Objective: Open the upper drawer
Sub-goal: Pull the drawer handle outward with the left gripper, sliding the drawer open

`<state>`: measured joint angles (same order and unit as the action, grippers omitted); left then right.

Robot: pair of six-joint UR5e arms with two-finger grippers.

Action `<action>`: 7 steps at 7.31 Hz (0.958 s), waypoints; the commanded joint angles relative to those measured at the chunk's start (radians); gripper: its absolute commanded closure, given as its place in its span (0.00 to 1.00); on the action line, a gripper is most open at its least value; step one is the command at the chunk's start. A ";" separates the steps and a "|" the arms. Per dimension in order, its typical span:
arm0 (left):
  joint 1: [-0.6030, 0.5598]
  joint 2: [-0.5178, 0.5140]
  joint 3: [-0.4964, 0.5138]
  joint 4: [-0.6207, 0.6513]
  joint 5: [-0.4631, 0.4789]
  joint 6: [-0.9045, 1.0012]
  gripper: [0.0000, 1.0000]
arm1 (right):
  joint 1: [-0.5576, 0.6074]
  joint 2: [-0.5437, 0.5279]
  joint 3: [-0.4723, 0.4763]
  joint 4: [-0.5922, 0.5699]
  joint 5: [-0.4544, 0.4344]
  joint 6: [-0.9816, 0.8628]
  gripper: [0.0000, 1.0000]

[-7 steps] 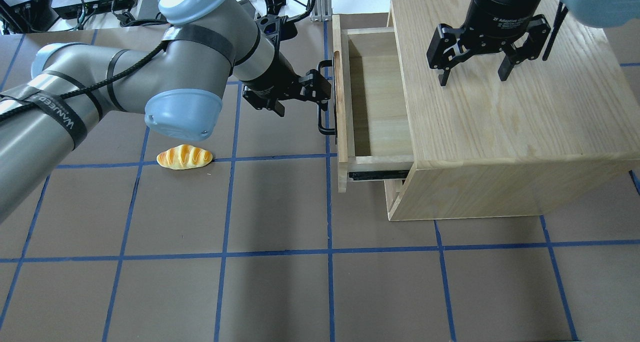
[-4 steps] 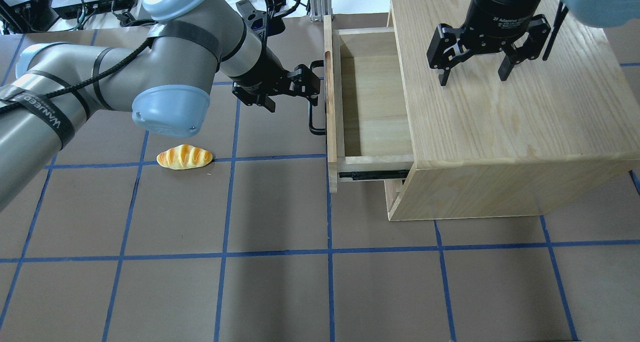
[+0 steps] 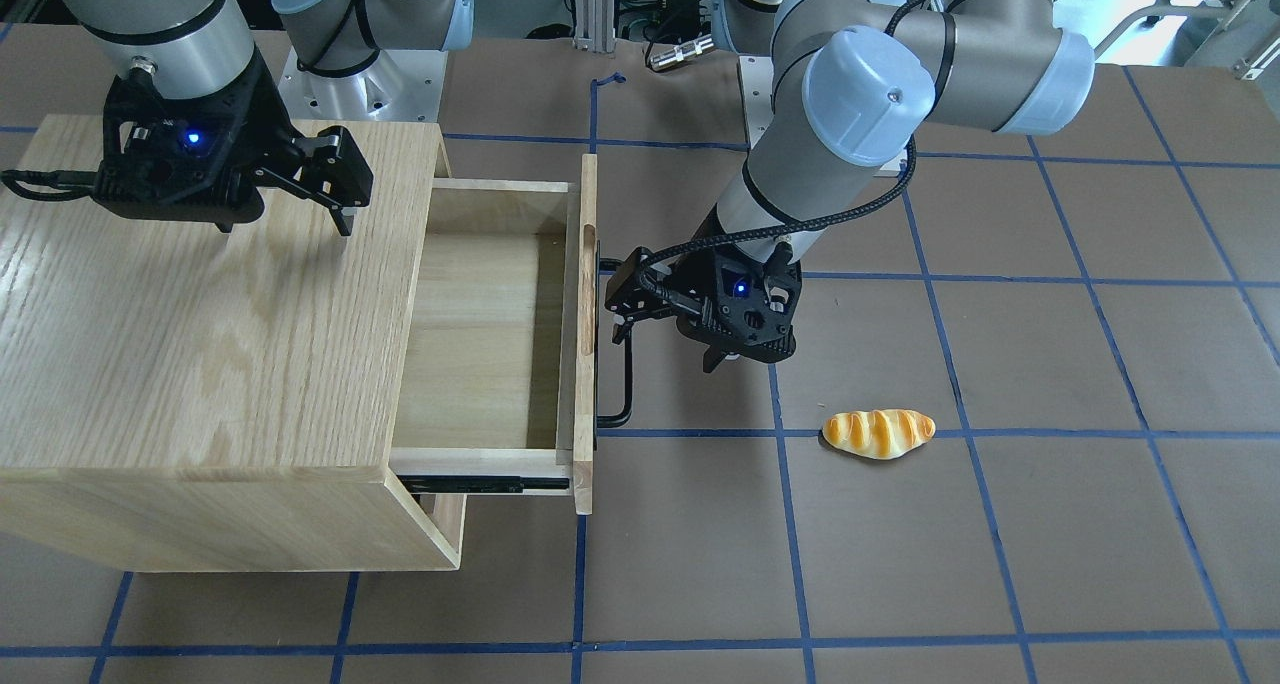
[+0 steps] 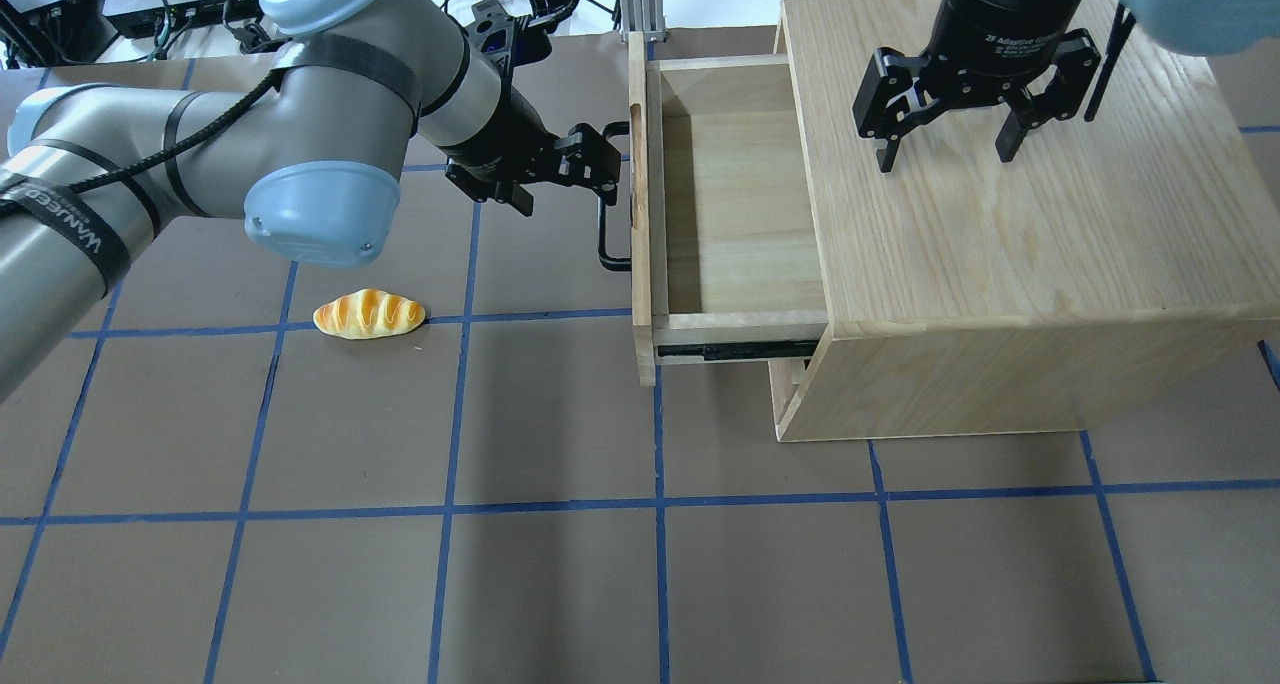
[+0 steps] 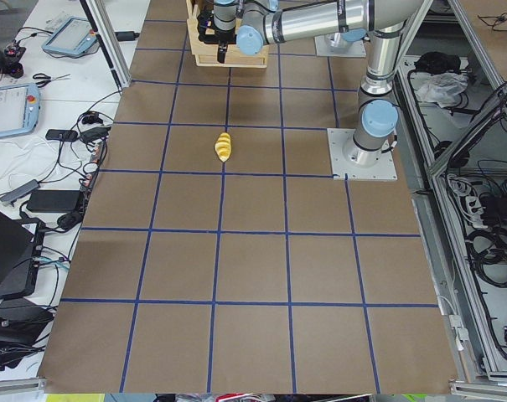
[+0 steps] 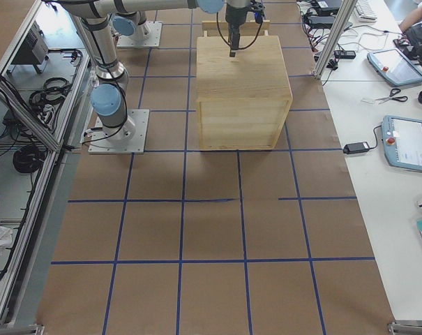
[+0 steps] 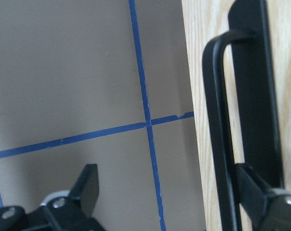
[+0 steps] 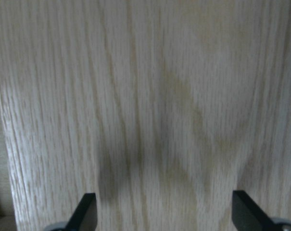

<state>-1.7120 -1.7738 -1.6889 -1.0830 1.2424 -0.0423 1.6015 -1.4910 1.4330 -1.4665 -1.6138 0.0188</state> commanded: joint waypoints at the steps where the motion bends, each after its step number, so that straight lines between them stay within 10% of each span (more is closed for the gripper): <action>1: 0.006 0.007 -0.002 0.000 0.000 0.041 0.00 | 0.000 0.000 0.000 0.000 0.000 0.000 0.00; 7: 0.055 0.017 -0.002 -0.002 -0.001 0.102 0.00 | -0.002 0.000 0.000 0.000 0.000 0.001 0.00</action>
<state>-1.6594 -1.7567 -1.6904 -1.0829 1.2394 0.0288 1.6010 -1.4910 1.4330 -1.4665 -1.6137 0.0191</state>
